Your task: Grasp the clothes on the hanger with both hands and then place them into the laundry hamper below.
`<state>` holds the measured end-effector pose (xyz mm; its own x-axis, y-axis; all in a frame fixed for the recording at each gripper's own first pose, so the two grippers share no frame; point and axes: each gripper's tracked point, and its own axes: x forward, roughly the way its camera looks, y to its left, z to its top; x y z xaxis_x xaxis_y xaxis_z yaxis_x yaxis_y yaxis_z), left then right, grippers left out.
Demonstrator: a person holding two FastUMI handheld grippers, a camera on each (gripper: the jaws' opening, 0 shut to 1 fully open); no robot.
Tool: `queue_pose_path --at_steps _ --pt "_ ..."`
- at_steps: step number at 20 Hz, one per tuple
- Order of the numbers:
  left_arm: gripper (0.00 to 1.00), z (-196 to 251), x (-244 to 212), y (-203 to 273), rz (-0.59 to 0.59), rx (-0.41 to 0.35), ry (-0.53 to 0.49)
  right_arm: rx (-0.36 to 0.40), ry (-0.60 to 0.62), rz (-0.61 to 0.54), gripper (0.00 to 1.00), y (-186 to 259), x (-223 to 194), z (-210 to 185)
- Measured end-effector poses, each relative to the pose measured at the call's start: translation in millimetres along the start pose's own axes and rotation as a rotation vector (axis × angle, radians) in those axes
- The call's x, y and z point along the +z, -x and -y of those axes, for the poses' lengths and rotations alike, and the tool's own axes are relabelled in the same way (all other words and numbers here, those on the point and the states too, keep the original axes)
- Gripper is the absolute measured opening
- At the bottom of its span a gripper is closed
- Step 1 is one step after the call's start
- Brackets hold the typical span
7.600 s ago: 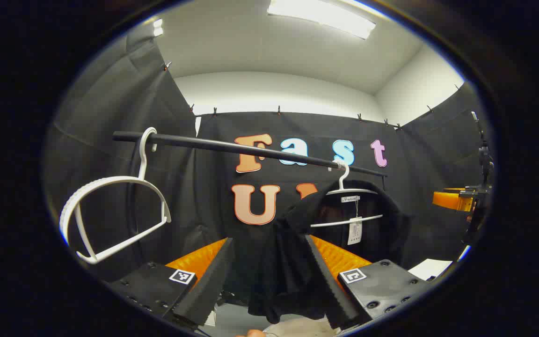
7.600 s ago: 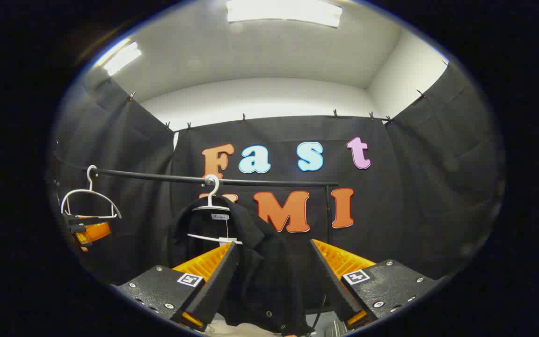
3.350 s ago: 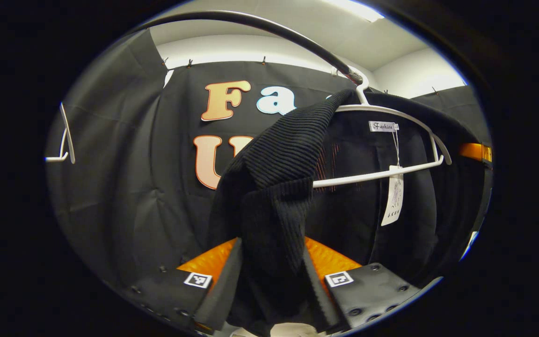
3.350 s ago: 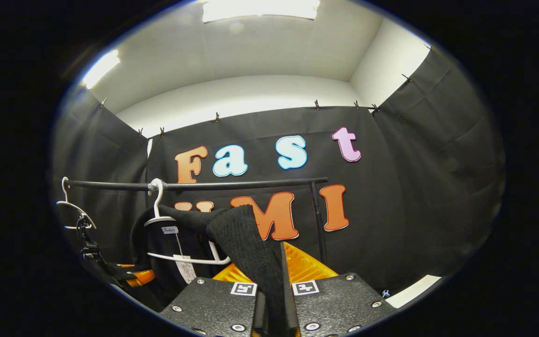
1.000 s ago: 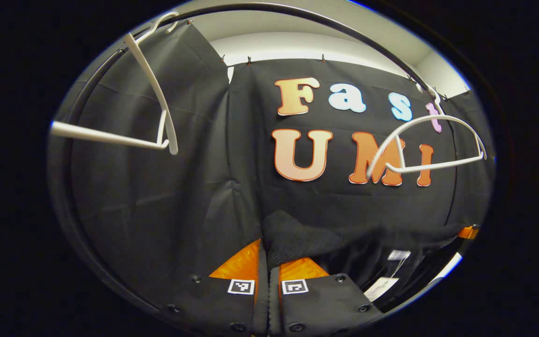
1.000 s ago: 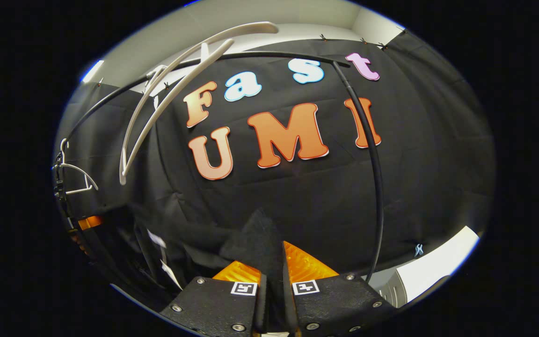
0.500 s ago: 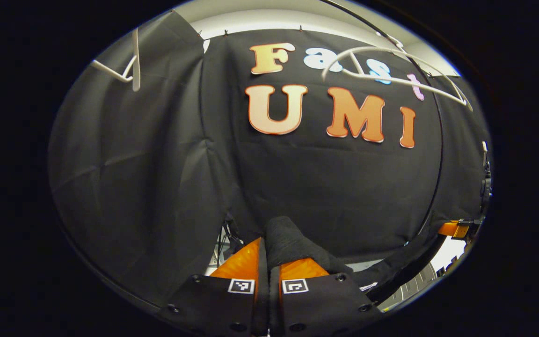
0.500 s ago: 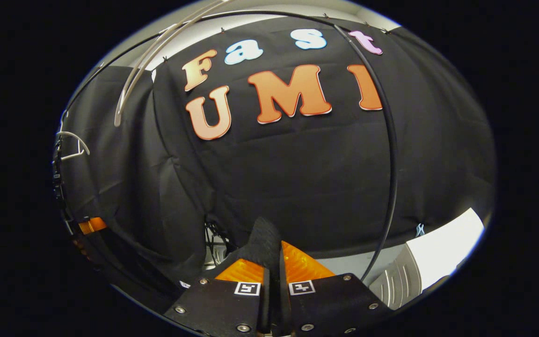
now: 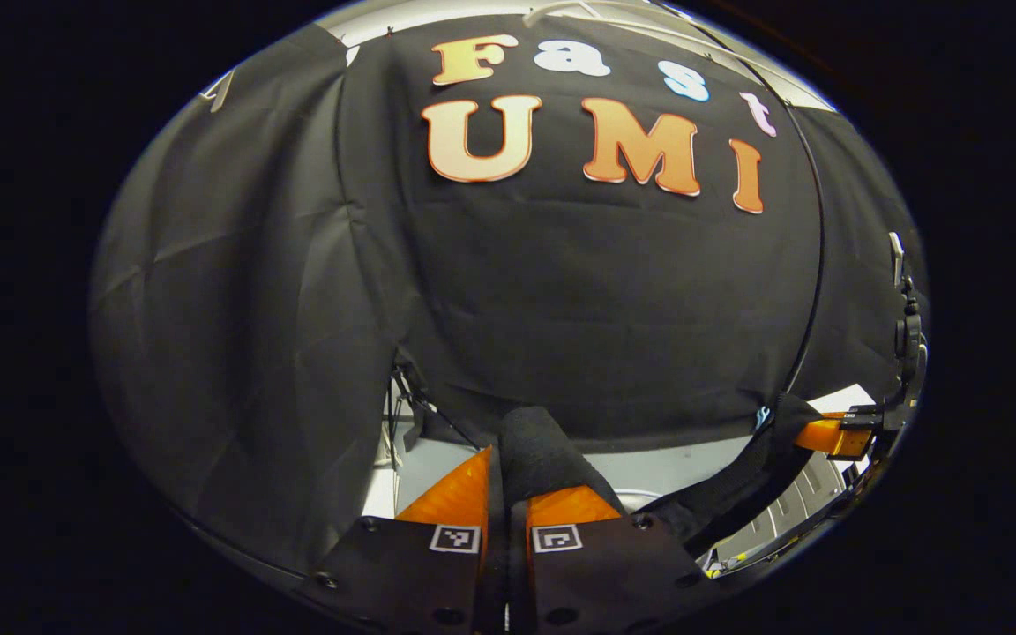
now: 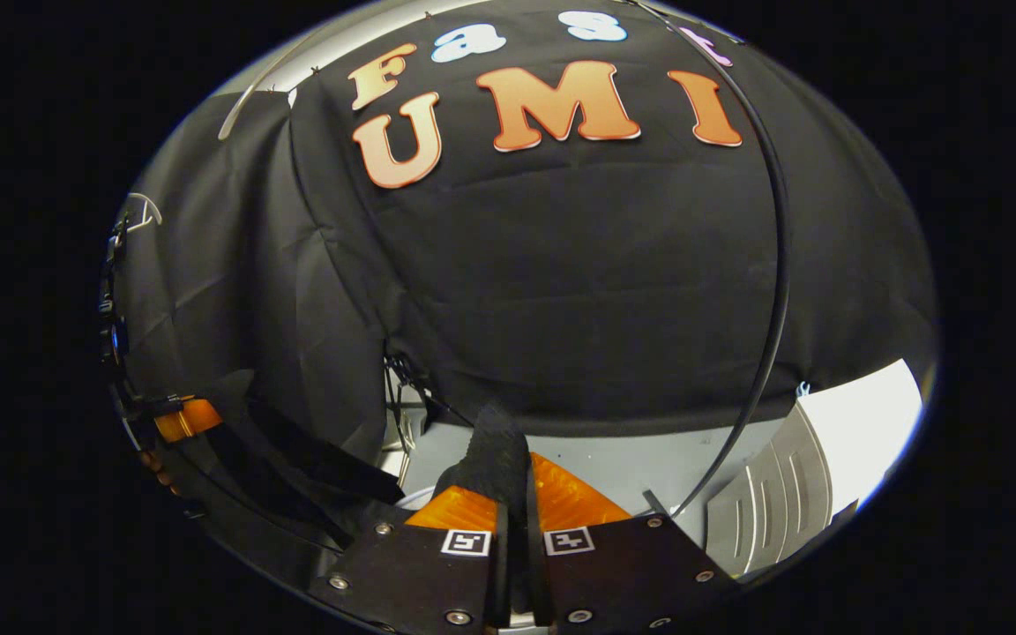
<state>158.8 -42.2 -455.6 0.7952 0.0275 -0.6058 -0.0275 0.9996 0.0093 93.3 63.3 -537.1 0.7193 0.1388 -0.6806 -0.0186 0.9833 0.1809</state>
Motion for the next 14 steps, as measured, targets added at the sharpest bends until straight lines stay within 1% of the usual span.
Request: queue_pose_path --at_steps 4,6,8,11,14 --pt "0.08 27 -52 -24 -0.098 -0.050 0.006 -0.011 0.015 -0.068 0.08 -20 -43 6" --pt "0.06 44 -79 -35 -0.149 -0.076 0.011 -0.010 0.013 -0.115 0.08 -28 -70 9" --pt "0.08 61 -104 -44 -0.201 -0.103 0.016 -0.013 0.004 -0.162 0.08 -40 -96 16" --pt "0.08 82 -137 -61 -0.262 -0.131 0.026 -0.022 -0.008 -0.226 0.08 -56 -129 26" --pt "0.08 97 -174 -72 -0.341 -0.146 0.061 -0.035 -0.001 -0.287 0.09 -70 -161 31"
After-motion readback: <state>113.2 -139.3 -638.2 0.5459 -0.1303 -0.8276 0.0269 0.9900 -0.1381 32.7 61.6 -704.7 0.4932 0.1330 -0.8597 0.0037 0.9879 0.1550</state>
